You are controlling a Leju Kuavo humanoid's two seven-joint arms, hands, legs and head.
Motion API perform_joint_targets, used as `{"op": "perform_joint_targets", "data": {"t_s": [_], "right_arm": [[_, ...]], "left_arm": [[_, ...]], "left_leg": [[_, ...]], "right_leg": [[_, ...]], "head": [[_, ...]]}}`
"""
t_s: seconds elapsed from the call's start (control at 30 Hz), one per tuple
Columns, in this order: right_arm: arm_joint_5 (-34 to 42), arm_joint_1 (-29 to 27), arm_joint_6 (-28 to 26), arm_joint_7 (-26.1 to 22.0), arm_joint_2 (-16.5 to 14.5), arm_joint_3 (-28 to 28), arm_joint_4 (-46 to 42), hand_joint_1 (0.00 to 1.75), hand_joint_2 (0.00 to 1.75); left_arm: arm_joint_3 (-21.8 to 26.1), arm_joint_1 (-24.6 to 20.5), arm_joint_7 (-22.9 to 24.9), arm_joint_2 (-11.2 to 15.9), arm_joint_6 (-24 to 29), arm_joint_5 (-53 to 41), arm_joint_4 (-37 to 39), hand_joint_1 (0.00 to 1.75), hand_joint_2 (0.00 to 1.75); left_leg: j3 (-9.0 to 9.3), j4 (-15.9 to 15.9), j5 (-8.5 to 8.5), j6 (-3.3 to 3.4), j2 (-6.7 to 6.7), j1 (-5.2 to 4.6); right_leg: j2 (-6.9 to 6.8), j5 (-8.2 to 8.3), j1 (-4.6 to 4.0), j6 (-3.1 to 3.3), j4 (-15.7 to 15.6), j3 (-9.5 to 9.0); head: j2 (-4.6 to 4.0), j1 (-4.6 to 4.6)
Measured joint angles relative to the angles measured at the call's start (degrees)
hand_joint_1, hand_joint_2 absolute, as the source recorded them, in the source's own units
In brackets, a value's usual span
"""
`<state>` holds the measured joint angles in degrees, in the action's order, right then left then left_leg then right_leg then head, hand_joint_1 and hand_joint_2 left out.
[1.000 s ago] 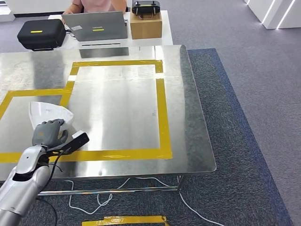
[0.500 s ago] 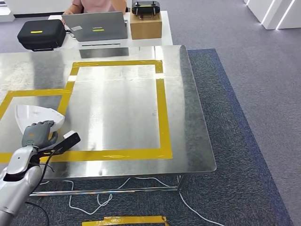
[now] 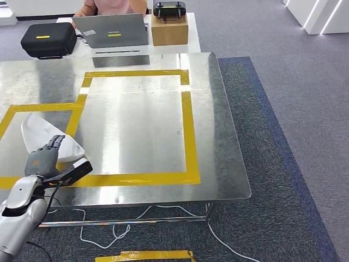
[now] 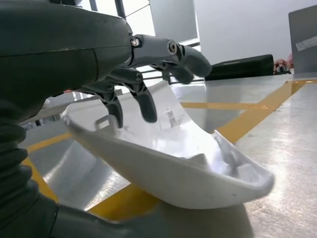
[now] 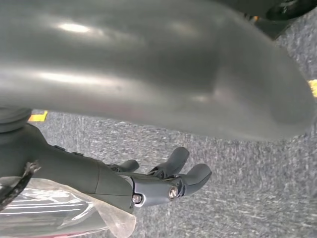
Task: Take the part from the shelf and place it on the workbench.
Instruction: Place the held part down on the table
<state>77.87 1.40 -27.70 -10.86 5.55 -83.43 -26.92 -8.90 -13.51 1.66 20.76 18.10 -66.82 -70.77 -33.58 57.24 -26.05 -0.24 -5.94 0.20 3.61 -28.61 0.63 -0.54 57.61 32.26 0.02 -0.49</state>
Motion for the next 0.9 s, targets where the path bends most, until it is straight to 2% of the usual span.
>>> {"op": "perform_joint_targets", "data": {"t_s": [0.3,0.83,0.9], "right_arm": [[-0.29,-0.37,-2.34,0.76,3.52,-0.01,-8.1,0.0,0.0],[-0.81,-0.43,-3.27,1.49,5.24,-0.3,-11.35,0.0,0.0],[-0.83,-0.41,-3.25,1.72,5.25,-0.32,-11.4,0.0,0.0]], "left_arm": [[0.0,0.2,0.31,-0.04,1.43,-0.78,-1.94,0.0,0.0],[1.67,1.71,0.24,-0.05,3.85,-0.55,-3.85,0.0,0.0],[1.96,2.11,0.24,-0.04,3.84,-0.5,-4.11,0.0,0.0]], "left_leg": [[0.0,0.01,0.0,0.0,0.0,0.0],[-0.01,0.01,0.0,0.0,0.0,0.0],[-0.03,0.21,-0.1,0.25,0.0,-0.07]], "right_leg": [[0.0,0.0,0.0,0.0,0.0,0.01],[0.0,0.0,0.0,0.0,0.0,0.0],[0.04,0.05,0.16,-0.18,-0.14,-0.03]], "head": [[0.0,-0.02],[0.0,0.0],[0.0,-0.01]]}}
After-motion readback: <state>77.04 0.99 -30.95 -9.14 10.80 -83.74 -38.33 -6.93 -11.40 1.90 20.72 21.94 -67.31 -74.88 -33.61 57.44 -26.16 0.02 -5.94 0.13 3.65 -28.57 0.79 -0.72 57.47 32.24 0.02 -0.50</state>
